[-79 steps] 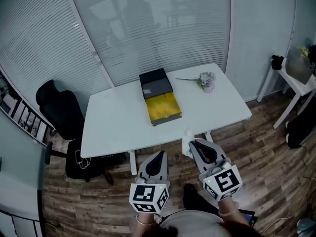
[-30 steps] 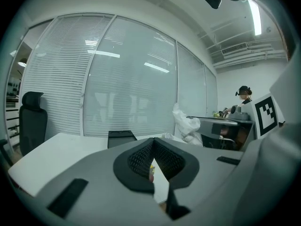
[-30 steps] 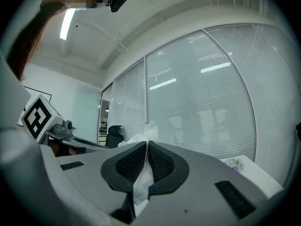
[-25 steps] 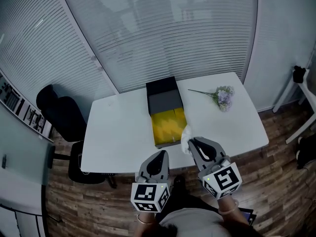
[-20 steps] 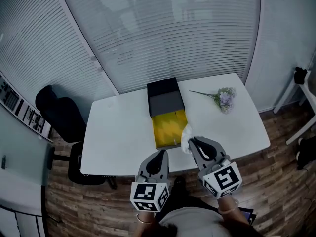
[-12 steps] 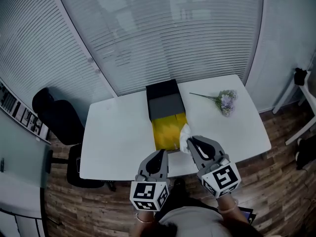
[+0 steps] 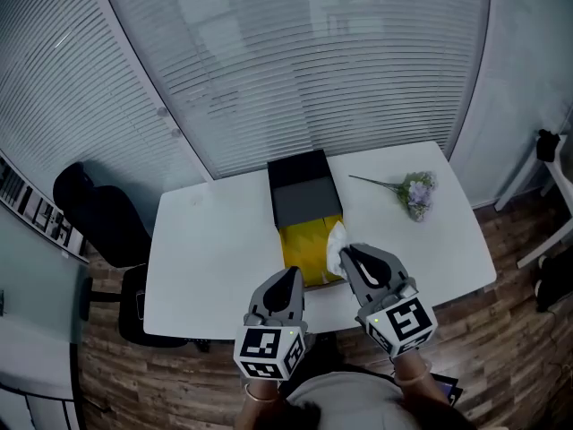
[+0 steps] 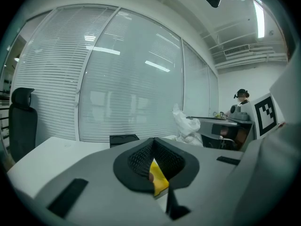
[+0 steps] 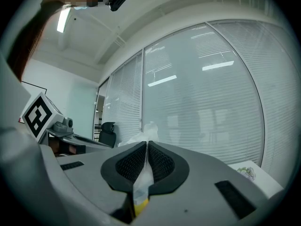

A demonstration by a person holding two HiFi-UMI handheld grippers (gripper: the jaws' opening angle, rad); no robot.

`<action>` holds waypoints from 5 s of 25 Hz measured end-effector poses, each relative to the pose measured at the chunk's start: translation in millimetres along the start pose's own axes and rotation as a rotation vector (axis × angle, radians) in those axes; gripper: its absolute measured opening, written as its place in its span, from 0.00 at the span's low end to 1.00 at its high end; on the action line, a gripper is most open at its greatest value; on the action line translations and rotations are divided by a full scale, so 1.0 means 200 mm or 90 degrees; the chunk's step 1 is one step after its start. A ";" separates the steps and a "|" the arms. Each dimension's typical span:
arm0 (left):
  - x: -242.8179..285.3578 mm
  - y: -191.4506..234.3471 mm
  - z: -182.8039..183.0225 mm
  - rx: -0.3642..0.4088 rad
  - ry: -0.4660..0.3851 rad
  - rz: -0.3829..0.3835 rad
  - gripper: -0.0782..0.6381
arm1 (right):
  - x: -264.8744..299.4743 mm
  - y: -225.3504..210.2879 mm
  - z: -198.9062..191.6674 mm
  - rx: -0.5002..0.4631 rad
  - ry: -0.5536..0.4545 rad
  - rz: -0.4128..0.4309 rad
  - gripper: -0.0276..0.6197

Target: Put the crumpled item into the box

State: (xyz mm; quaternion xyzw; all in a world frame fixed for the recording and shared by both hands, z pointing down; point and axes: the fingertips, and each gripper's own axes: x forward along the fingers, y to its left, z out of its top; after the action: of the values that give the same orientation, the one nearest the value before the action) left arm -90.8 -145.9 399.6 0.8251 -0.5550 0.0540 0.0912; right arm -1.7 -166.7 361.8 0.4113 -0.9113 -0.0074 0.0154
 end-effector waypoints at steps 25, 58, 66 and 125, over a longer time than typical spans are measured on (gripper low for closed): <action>0.23 0.33 0.07 -0.025 -0.013 -0.040 0.13 | 0.39 0.00 0.00 -0.048 0.039 -0.017 0.10; 0.45 0.37 0.12 -0.040 -0.015 0.020 0.13 | 0.59 -0.15 -0.32 -0.131 0.160 0.110 0.10; 0.44 0.41 0.12 -0.045 -0.015 0.052 0.13 | 0.63 -0.10 -0.45 -0.174 0.201 0.167 0.10; 0.53 0.52 0.01 -0.075 0.027 0.079 0.13 | 0.75 -0.02 -1.18 -0.342 0.410 0.317 0.10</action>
State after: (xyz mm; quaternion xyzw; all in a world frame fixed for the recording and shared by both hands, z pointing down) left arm -147.5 -281.6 428.1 0.7807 -0.6056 0.0439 0.1477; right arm -90.7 -282.6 600.2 0.1436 -0.8969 -0.1109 0.4033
